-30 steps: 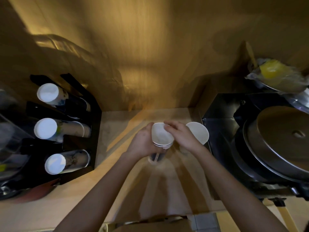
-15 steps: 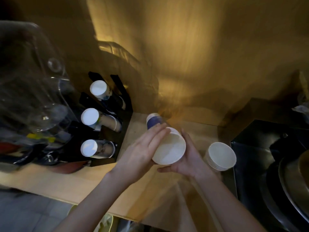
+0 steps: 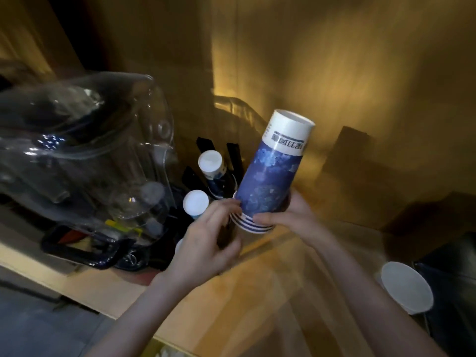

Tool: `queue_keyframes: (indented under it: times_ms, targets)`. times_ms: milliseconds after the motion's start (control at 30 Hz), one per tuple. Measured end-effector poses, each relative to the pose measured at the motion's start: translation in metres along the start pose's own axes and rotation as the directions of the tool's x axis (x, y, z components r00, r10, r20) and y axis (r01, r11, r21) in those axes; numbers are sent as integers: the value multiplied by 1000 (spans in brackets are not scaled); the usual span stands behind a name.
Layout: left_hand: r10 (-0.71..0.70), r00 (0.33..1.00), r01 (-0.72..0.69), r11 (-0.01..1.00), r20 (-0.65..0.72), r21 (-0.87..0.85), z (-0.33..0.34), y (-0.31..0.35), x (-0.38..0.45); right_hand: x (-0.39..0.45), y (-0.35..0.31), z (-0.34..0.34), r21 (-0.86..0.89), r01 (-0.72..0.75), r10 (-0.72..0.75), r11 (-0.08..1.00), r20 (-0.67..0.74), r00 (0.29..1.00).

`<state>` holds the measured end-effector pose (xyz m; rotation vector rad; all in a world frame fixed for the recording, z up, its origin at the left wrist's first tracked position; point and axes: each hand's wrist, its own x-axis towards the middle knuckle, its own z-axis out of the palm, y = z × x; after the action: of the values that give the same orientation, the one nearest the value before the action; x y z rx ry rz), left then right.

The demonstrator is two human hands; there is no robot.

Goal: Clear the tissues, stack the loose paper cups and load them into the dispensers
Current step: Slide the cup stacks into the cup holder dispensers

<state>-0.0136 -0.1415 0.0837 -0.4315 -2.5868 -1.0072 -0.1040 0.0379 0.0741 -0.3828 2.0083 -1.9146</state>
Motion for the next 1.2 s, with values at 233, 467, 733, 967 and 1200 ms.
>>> queue_keyframes:
  times_ms: [233,467,733,967,1200]
  targets:
    - [-30,980,21,999,-197,-50,-65,-19,64,58,-29,54,-259,221,-259,940,-124,958]
    - [-1,931,-4,1000,-364,-11,-90,-30,94,111,-33,89,-335,237,-316,912,-206,926]
    - [-248,929,226,968,-274,-110,-58,-68,108,134,10,95,-353,113,-210,929,-250,945]
    - [-293,944,288,956,-150,-57,-29,-98,113,138,32,90,-465,57,-204,883,-272,940]
    - [-376,919,385,921,-117,65,-10,-112,116,140,39,92,-571,105,-323,814,-294,900]
